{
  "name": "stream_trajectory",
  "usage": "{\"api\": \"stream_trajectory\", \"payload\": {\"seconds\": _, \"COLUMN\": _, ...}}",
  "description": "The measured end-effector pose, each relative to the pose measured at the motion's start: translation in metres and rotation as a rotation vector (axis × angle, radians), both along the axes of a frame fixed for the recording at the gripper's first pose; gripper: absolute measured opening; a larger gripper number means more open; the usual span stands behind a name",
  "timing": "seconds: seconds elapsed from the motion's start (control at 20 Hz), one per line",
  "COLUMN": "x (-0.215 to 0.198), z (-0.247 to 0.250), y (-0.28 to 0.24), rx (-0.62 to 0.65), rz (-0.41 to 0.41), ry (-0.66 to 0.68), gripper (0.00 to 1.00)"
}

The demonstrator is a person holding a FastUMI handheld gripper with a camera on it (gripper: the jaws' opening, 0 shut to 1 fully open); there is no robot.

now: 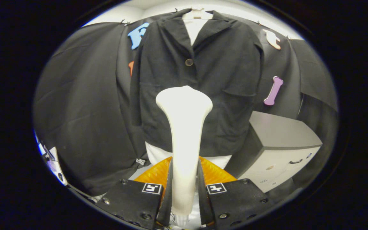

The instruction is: Iron the clothes twice with a garment steamer, once on the left side and once on the right side.

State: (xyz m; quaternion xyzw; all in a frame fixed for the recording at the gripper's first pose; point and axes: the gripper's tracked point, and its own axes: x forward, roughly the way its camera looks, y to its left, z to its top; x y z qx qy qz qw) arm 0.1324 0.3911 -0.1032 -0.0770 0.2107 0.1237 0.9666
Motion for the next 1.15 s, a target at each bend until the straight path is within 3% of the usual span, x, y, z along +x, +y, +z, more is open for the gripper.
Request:
{"api": "stream_trajectory", "payload": {"seconds": 0.5, "x": -0.005, "z": 0.033, "y": -0.116, "rx": 0.04, "rz": -0.126, "ry": -0.042, "gripper": 0.38}}
{"api": "stream_trajectory", "payload": {"seconds": 1.15, "x": -0.032, "z": 0.048, "y": -0.276, "rx": 0.064, "rz": -0.209, "ry": -0.053, "gripper": 0.38}}
